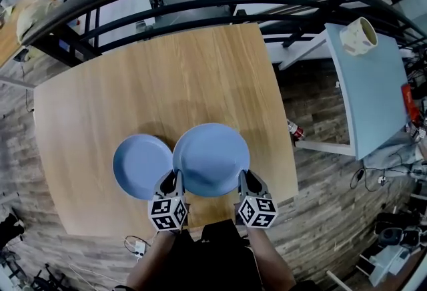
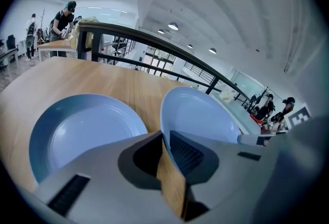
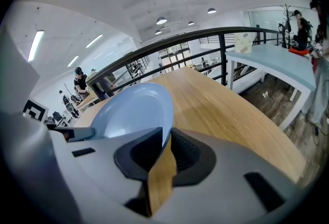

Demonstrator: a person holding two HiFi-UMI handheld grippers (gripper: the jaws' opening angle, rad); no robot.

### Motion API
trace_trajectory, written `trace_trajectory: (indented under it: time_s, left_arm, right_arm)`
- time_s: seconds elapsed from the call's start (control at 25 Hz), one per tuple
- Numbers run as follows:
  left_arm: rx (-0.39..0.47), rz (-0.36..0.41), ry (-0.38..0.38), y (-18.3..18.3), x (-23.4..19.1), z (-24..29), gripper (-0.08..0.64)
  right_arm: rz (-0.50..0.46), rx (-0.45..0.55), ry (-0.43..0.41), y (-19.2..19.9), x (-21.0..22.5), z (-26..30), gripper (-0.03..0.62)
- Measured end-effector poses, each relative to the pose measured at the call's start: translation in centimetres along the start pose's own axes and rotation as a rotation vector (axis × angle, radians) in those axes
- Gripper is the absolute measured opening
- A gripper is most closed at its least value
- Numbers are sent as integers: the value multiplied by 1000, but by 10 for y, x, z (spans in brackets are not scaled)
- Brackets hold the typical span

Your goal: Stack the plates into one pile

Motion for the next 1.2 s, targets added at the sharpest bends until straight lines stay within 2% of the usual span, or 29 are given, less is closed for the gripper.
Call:
trace_trajectory:
  time_s: [0.36, 0.72, 1.2]
  left_arm:
    - [84, -22, -58, -26, -51, -55, 60]
    - [132, -47, -113, -41, -108, -108, 60]
    - [127, -63, -152, -31, -169, -139, 61]
  right_arm:
    - [-61, 21, -92, -4, -75, -5, 67]
    - [-104, 25, -163, 7, -149, -15, 67]
    - [-122, -8, -191, 46, -205, -9, 67]
Point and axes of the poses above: the fingertips, and each gripper's own axes: z forward along the fingers, x to its right, y out of its underside, the point moved 2 cm from there along -z, backward along the fingers, and after that the axes turned 12 degrees about x, right-handed, at the moved point
